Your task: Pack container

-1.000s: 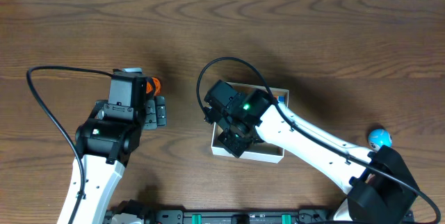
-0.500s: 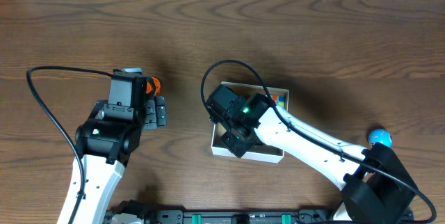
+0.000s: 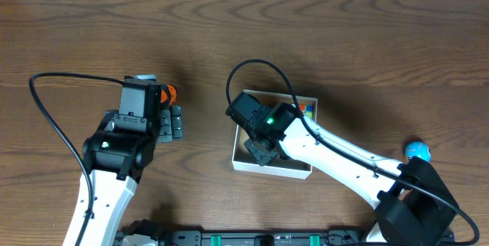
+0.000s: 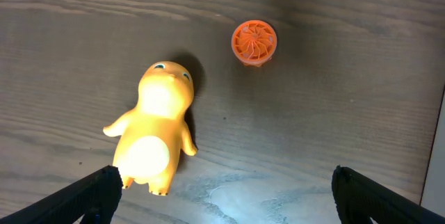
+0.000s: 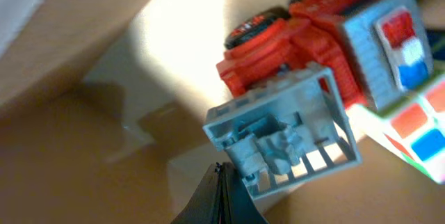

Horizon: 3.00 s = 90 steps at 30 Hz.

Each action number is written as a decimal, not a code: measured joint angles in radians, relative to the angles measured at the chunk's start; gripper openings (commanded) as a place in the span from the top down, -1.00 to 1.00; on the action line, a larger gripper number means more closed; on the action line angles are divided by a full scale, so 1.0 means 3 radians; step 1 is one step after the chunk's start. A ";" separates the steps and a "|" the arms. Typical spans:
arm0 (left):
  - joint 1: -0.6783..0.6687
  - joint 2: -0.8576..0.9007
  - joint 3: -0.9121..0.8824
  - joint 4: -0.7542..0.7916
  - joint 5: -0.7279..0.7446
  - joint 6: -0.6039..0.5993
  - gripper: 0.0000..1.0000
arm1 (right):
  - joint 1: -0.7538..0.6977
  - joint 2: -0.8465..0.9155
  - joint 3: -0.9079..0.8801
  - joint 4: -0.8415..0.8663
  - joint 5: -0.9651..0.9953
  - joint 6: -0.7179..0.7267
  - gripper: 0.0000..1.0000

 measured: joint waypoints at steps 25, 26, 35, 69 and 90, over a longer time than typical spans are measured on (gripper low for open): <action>0.0000 0.0000 0.0000 0.0000 0.0000 0.0000 -0.96 | -0.0001 0.0000 0.0000 -0.0188 0.0015 0.0102 0.97; 0.0000 0.0000 0.0000 0.0000 0.0000 0.0000 -0.96 | -0.0001 0.0000 0.0000 -0.0186 0.0017 0.0100 0.97; 0.0000 0.0000 0.0000 0.0000 0.0000 0.0000 -0.96 | -0.0001 0.0001 0.0000 -0.0139 0.0249 0.0406 0.98; 0.0000 0.0000 0.0000 0.0000 0.0001 0.0000 -0.96 | -0.0003 -0.0023 0.0084 -0.0183 -0.0170 0.0150 0.90; 0.0000 0.0000 0.0000 -0.0001 0.0000 0.0000 -0.96 | -0.3292 -0.1644 0.0697 -0.0912 0.0198 0.0708 -0.99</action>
